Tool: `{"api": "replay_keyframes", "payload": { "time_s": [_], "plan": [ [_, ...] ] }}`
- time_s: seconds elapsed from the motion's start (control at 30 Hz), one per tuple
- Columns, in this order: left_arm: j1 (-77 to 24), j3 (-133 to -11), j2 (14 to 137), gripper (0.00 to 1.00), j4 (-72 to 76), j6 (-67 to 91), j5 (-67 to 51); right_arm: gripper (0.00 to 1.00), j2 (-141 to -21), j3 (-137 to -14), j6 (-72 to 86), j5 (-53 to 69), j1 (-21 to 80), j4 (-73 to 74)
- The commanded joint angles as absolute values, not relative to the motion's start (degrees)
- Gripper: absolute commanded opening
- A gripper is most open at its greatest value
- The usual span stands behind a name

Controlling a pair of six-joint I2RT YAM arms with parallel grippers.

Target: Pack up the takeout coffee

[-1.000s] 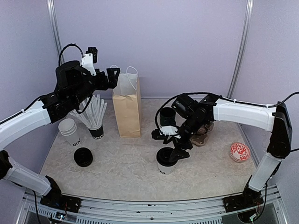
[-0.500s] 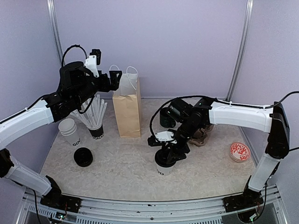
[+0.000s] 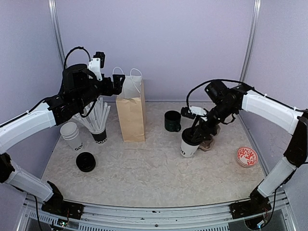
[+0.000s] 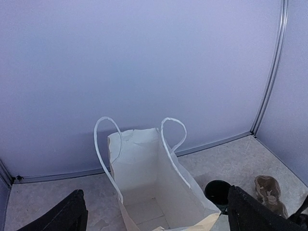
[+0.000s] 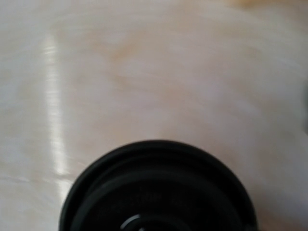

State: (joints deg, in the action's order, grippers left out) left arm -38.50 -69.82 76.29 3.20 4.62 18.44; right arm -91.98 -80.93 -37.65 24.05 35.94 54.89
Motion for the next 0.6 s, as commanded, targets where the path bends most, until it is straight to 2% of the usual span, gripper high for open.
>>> {"api": "replay_keyframes", "payload": {
  "time_s": [0.0, 0.33, 0.43, 0.57],
  "plan": [
    [-37.72, -72.17, 76.33, 0.98, 1.52, 3.1, 17.75, 0.65, -85.73, -83.54, -35.34, 25.55, 23.97, 57.84],
    [-37.27, -77.51, 78.43, 0.92, -6.42, 3.09, 15.07, 0.65, -82.99, -82.94, -32.39, 17.22, -3.0, 58.05],
    [-37.75, -81.77, 80.28, 0.88, -12.76, 1.39, 14.73, 0.65, -84.64, -80.97, -31.76, 16.12, -7.35, 57.53],
    [-39.54, -86.16, 82.7, 0.86, -18.07, 0.18, 16.86, 0.65, -86.92, -77.85, -30.7, 15.96, -7.93, 55.8]
  ]
}}
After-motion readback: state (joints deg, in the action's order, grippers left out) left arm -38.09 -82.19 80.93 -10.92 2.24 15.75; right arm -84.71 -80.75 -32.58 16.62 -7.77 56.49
